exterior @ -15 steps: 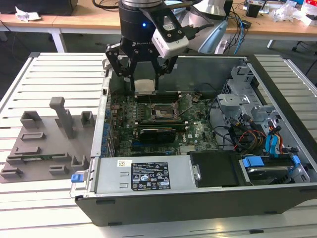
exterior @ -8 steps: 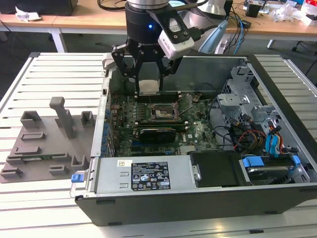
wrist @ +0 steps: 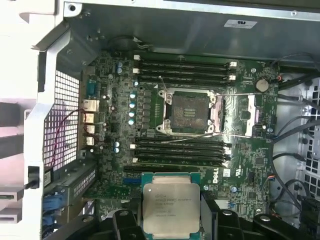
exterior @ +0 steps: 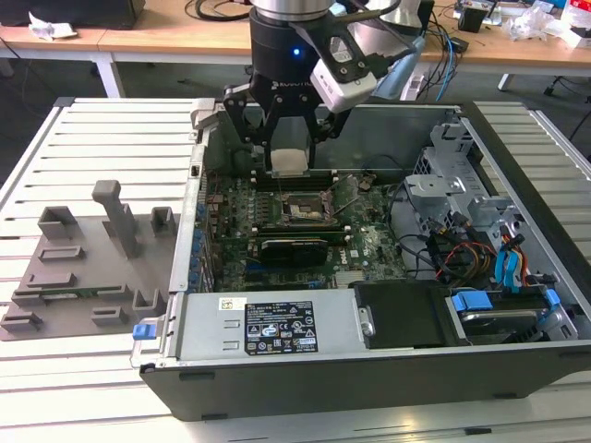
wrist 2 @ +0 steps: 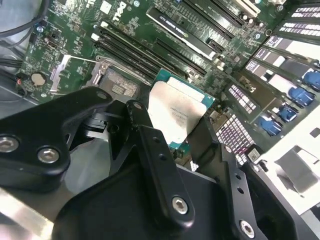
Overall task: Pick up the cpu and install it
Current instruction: 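Pick up the cpu and move it towards the insertion slot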
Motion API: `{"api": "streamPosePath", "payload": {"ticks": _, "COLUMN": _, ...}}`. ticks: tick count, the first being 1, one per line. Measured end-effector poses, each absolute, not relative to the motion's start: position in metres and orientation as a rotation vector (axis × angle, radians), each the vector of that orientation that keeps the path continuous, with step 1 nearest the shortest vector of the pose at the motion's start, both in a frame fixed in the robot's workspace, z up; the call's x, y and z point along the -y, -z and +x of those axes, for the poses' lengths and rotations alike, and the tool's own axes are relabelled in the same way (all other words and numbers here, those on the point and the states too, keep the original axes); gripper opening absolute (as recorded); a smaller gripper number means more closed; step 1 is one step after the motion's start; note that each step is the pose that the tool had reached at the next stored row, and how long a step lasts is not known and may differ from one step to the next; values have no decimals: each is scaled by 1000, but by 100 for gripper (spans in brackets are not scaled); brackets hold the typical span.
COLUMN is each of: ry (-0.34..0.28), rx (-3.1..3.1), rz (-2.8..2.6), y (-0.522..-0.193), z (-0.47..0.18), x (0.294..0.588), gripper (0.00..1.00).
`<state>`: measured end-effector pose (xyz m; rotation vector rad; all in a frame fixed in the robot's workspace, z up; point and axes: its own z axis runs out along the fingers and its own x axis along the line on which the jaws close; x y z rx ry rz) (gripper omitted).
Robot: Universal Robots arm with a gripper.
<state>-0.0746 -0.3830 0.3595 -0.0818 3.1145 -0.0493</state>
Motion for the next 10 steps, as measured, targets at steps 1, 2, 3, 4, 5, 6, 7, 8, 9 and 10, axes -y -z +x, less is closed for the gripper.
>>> {"api": "streamPosePath", "payload": {"ticks": 1, "ry": 49, "rx": -3115, "rz": -82, "y": -359, "z": -73, "x": 382, "gripper": 55}}
{"api": "streamPosePath", "payload": {"ticks": 2, "ry": 50, "rx": -3115, "rz": -82, "y": -358, "z": -71, "x": 382, "gripper": 55}}
{"api": "streamPosePath", "payload": {"ticks": 3, "ry": 50, "rx": -3115, "rz": -82, "y": -358, "z": -70, "x": 381, "gripper": 55}}
{"api": "streamPosePath", "payload": {"ticks": 4, "ry": 50, "rx": -3115, "rz": -82, "y": -357, "z": -69, "x": 381, "gripper": 55}}
{"api": "streamPosePath", "payload": {"ticks": 5, "ry": 50, "rx": -3115, "rz": -82, "y": -356, "z": -68, "x": 380, "gripper": 55}}
{"api": "streamPosePath", "payload": {"ticks": 6, "ry": 50, "rx": -3115, "rz": -82, "y": -354, "z": -67, "x": 378, "gripper": 55}}
{"api": "streamPosePath", "payload": {"ticks": 7, "ry": 51, "rx": -3115, "rz": -82, "y": -353, "z": -66, "x": 377, "gripper": 55}}
{"api": "streamPosePath", "payload": {"ticks": 8, "ry": 51, "rx": -3115, "rz": -82, "y": -351, "z": -65, "x": 376, "gripper": 55}}
{"api": "streamPosePath", "payload": {"ticks": 9, "ry": 51, "rx": -3115, "rz": -82, "y": -349, "z": -62, "x": 371, "gripper": 55}}
{"api": "streamPosePath", "payload": {"ticks": 10, "ry": 51, "rx": -3115, "rz": -82, "y": -347, "z": -59, "x": 366, "gripper": 55}}
